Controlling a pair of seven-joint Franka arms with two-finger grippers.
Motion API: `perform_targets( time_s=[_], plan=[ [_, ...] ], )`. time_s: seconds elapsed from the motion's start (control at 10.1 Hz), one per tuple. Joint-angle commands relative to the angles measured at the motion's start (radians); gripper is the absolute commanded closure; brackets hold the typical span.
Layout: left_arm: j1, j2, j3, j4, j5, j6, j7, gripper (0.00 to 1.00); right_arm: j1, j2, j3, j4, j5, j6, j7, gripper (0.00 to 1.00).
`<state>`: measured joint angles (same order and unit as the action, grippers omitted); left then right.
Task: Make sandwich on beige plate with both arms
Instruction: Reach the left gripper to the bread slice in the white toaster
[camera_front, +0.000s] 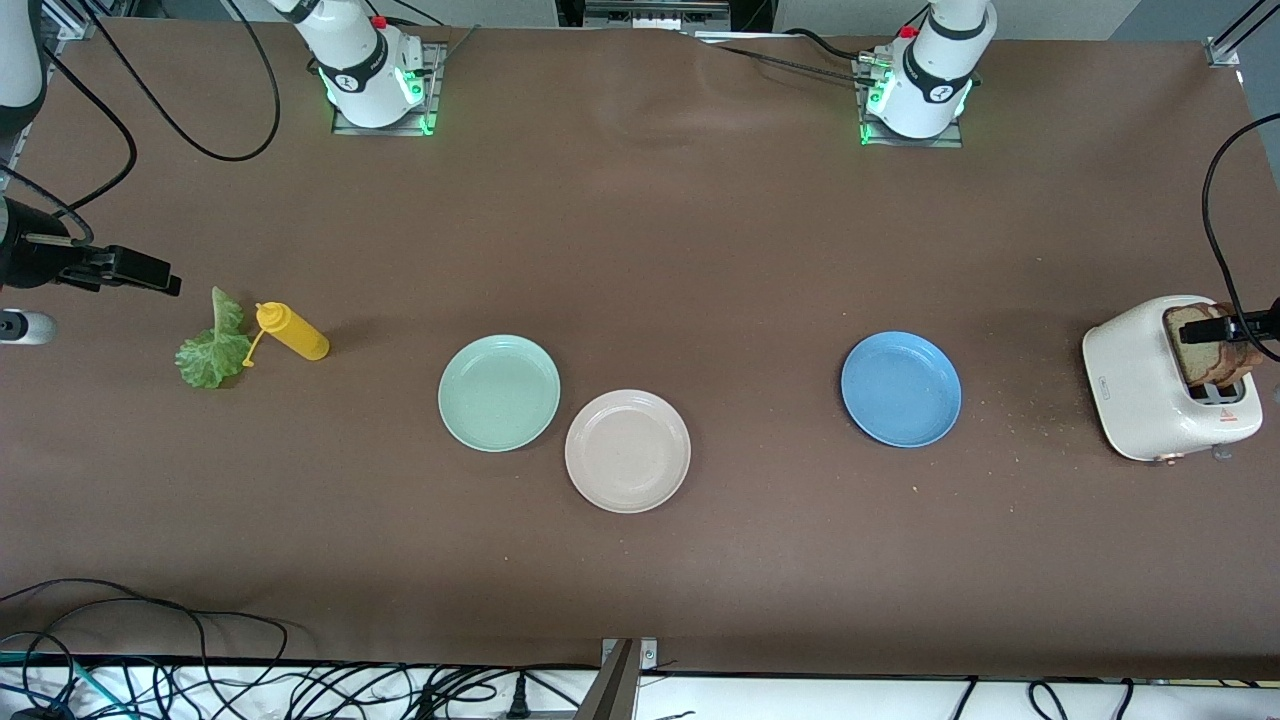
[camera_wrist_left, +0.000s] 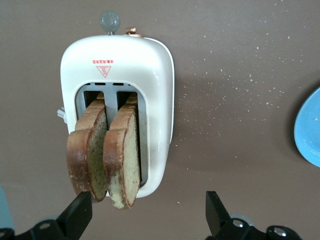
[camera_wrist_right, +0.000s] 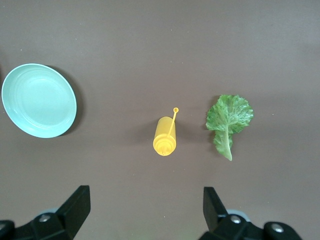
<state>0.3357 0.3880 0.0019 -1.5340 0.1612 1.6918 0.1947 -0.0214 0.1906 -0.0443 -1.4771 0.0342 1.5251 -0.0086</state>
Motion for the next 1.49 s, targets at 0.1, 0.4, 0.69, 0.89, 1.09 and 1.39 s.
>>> perform_targets(
  time_s=[0.1,0.4,0.69,0.89,1.09,1.39],
  plan=[
    [0.023,-0.005,-0.010,-0.034,0.023,0.039,0.020,0.00,-0.002,0.001,0.000,0.014,0.004,-0.017,-0.008,0.00],
    [0.039,0.000,-0.010,-0.063,0.021,0.071,0.022,0.00,-0.002,0.003,0.000,0.014,0.004,-0.016,-0.008,0.00],
    [0.051,0.000,-0.010,-0.083,0.020,0.092,0.020,0.00,-0.002,0.001,0.000,0.014,0.004,-0.017,-0.008,0.00],
    [0.051,0.000,-0.010,-0.086,0.017,0.094,0.020,0.02,-0.002,0.001,0.000,0.014,0.004,-0.017,-0.008,0.00],
    [0.051,-0.001,-0.011,-0.098,0.009,0.106,0.020,0.10,-0.002,0.001,0.000,0.014,0.004,-0.017,-0.008,0.00],
    [0.051,-0.001,-0.011,-0.104,0.004,0.109,0.020,0.38,-0.002,0.003,0.000,0.014,0.004,-0.017,-0.008,0.00]
  ],
)
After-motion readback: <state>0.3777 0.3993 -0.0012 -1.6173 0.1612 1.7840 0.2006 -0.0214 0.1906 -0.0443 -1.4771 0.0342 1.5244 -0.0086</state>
